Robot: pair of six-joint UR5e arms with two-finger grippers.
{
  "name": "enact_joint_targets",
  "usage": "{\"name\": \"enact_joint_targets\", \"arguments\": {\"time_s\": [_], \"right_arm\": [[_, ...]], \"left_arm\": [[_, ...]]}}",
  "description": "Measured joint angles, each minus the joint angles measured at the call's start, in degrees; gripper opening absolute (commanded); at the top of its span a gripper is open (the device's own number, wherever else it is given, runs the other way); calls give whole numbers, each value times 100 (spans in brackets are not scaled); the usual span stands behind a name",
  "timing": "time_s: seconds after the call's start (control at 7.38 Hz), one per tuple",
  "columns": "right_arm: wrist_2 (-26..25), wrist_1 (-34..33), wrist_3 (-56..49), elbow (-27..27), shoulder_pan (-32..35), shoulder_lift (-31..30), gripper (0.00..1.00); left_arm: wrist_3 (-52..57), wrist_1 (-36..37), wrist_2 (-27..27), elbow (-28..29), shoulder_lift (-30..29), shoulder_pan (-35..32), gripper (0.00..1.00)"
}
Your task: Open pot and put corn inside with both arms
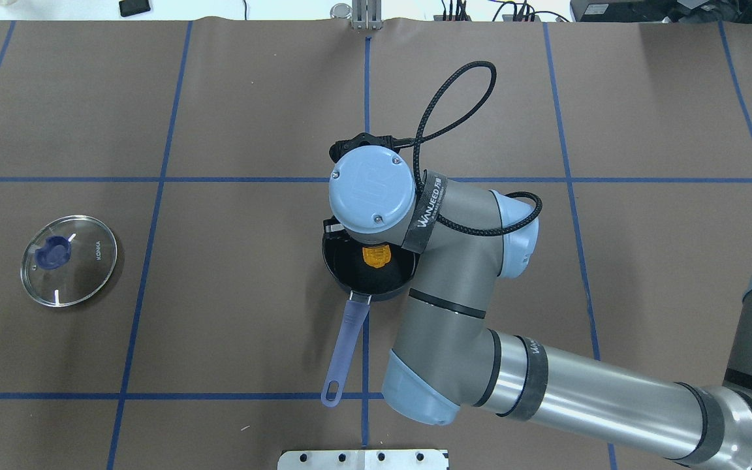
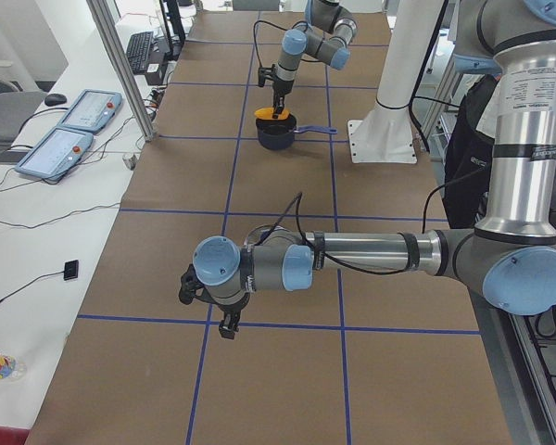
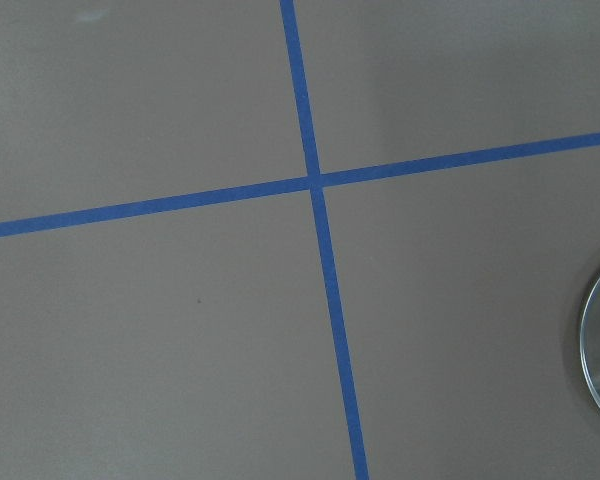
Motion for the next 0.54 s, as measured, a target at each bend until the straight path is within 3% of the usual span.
{"name": "enact_joint_targets", "arguments": {"time_s": [0.27,0.54], "right_arm": [[-10,385,34,-491,2,31,0],[-2,481,43,-606,-44,24,0]], "left_arm": [[-1,-6,3,-6,-3,1,98],[-2,-7,-2,-15,-4,3,98]]}}
